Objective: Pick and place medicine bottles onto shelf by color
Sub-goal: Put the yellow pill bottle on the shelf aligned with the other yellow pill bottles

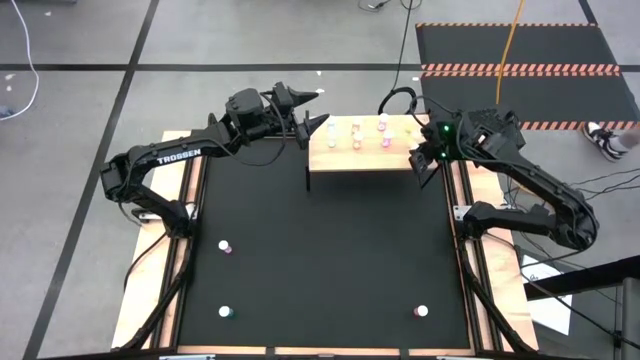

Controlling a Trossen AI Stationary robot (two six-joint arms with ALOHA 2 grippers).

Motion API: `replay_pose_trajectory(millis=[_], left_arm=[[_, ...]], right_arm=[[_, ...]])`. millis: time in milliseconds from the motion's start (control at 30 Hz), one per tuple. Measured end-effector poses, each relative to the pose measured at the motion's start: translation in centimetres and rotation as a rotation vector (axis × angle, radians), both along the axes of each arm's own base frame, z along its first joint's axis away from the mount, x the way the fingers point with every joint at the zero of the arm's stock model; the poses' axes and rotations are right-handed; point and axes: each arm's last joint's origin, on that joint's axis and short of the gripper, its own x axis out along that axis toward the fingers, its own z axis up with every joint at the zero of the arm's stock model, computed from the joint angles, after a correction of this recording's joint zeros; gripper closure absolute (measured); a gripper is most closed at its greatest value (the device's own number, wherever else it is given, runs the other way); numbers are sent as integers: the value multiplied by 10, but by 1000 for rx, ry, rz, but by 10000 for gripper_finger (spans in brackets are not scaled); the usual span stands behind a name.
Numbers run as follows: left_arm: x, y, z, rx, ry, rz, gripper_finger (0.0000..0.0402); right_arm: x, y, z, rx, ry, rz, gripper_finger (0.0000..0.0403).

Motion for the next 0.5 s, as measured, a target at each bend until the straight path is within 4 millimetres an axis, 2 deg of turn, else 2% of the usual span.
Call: replay_pose_trajectory(millis=[167,333,500], left_arm=[[0,0,0,0,0,0,57],[0,0,0,1,0,0,57],[0,0,0,1,-1,0,57]], right_arm=[[-2,2,-5,7,11,-6,248],[-6,4,1,-60,4,-34,211],[-9,7,7,-95,-29,-30,191]])
